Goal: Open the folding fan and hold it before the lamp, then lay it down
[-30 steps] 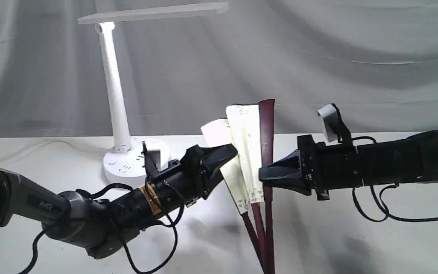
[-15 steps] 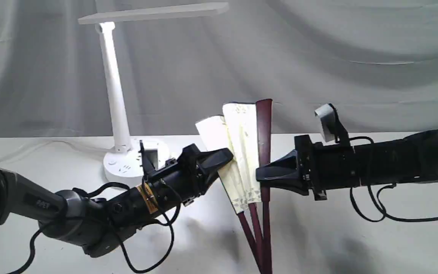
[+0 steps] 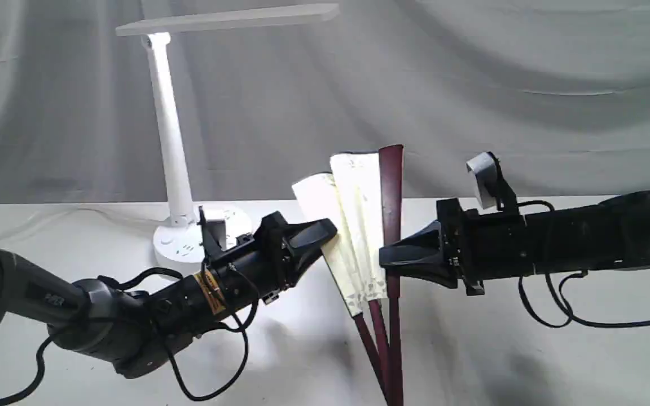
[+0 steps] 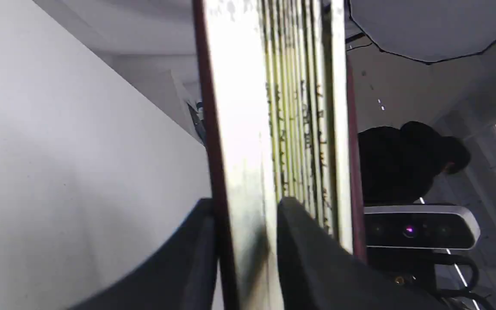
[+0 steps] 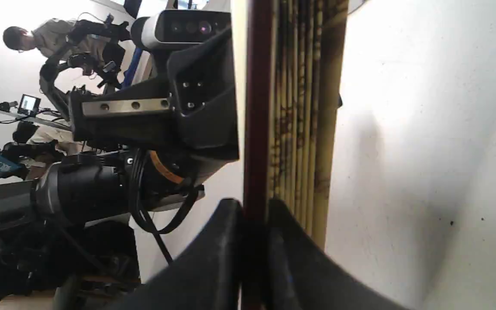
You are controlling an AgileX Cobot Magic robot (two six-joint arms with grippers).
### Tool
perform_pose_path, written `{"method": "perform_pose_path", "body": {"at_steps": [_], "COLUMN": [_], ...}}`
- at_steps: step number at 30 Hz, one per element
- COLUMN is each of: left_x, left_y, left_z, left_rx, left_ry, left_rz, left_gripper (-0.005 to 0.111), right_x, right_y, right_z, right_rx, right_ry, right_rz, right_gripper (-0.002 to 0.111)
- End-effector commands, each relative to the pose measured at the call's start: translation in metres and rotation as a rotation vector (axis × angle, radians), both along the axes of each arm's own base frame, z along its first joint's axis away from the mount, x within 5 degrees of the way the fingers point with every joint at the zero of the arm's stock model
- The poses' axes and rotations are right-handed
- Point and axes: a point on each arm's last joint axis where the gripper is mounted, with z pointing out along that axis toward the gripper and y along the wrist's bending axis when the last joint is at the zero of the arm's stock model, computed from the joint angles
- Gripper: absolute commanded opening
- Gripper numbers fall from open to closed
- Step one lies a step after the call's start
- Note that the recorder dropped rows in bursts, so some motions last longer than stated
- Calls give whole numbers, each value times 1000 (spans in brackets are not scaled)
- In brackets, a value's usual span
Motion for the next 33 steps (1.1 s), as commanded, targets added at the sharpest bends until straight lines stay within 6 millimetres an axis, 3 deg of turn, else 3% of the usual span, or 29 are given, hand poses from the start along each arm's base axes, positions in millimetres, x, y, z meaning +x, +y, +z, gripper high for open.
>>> {"method": "perform_pose_path", "body": {"at_steps": [1,18,20,23,28,33], "left_x": [2,3,3,3,2,2], "left_y": [1,2,2,2,1,1], "left_z": [3,3,3,3,2,2], "left_rx": [-19,-23,-23,-24,-53,-62], "left_ry": [0,-2,-2,0,47,62], "left_rz": [14,26,27,25,9,4], "left_gripper": [23,23,18,0,0,0], "right_x": [-1,-1,-1,-1,-1,-1], "right_y": [2,9,9,9,9,9], "right_z": [7,7,7,8,7,6], "right_rx": [16,16,16,24,22,16], "right_ry": [-23,-27,-27,-28,-26,-26], "right_rz": [7,26,26,18,20,26], "right_gripper": [0,0,0,0,0,17]}}
